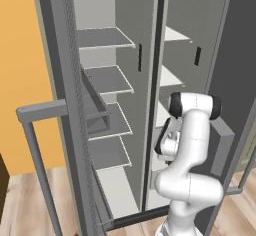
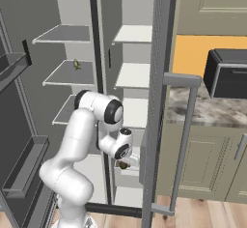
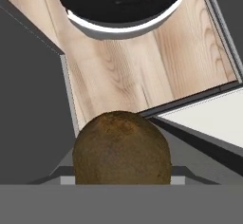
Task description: Take the bell pepper and kiwi from the fridge shelf and place them in the freezer drawer to begin freezing them.
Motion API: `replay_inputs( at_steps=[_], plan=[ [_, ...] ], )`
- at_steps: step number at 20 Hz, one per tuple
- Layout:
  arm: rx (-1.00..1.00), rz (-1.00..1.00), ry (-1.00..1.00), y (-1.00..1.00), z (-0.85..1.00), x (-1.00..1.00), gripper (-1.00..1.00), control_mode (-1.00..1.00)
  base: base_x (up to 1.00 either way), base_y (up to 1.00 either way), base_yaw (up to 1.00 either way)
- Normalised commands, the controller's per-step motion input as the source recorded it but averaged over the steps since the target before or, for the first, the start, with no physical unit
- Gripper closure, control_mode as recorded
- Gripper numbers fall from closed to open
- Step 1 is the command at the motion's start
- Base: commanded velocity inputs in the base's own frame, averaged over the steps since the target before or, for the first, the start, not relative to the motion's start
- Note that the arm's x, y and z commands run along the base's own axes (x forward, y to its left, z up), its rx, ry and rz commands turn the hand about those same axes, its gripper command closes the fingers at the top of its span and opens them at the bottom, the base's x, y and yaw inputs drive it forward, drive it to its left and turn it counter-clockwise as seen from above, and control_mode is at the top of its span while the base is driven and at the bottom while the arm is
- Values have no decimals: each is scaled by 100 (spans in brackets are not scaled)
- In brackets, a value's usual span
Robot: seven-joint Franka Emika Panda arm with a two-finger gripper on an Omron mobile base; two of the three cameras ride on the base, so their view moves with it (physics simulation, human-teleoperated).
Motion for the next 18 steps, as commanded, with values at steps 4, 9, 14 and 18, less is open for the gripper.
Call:
replay_inputs(
  at_steps=[4,9,14,18],
  plan=[
    [0,0,-16,-3,-5,7,100,-100,0,0,0],
    [0,0,-10,-3,-19,9,100,-100,0,0,0],
    [0,0,-5,-12,-14,7,100,-100,0,0,0],
    [0,0,-4,-9,0,0,100,-100,0,0,0]
  ],
)
